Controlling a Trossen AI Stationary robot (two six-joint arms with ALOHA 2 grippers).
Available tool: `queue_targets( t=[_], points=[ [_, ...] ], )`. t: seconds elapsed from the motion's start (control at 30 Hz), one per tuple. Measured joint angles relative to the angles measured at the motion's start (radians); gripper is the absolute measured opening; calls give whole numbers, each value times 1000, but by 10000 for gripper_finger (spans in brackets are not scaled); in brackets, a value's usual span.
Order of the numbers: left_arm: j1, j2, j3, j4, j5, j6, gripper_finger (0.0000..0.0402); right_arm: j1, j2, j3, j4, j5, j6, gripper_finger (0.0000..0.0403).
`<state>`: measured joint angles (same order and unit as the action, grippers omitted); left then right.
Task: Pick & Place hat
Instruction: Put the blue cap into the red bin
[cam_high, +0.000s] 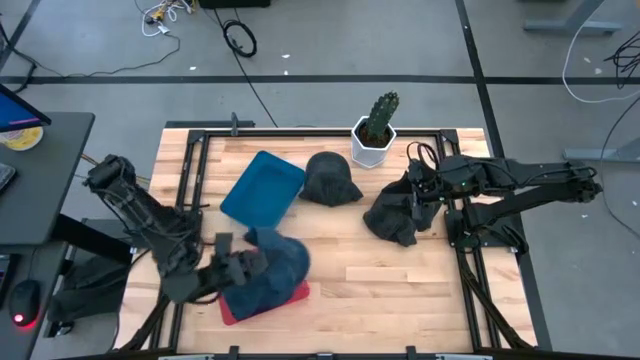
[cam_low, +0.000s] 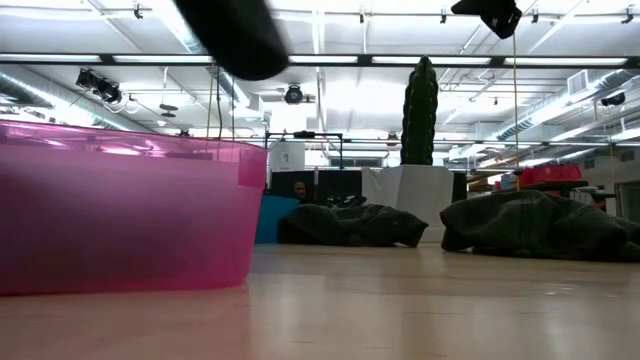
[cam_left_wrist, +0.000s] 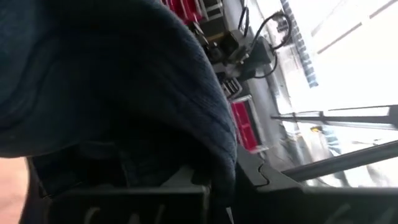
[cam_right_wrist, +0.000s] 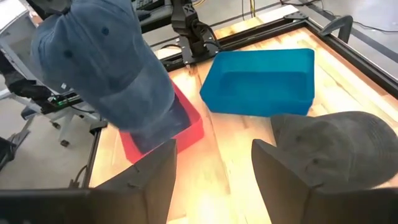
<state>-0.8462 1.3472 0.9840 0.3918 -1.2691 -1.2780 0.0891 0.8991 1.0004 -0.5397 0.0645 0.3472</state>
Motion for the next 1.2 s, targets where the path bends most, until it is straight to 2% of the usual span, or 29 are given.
queue_targets(
  t=[0.1,0.23,0.33,0.43,0.77,0.93,1.2],
  points=[
    [-64,0,0,-9,-88,70,21,0,10,0,12,-3,0,205],
    [-113,0,0,-9,-157,165,21,0,30,0,42,-3,10,203],
    [-130,0,0,-21,-171,226,21,3,45,0,51,-5,13,203],
    [-133,12,1,-42,-171,227,21,15,60,0,52,-5,21,203],
    [-132,81,0,-274,-168,-83,21,57,104,0,71,-4,45,203],
    [-132,106,0,-371,-126,-214,21,61,110,0,94,-2,59,203],
    [-114,173,0,-471,-118,-335,21,61,112,0,90,-2,64,203]
  ],
)
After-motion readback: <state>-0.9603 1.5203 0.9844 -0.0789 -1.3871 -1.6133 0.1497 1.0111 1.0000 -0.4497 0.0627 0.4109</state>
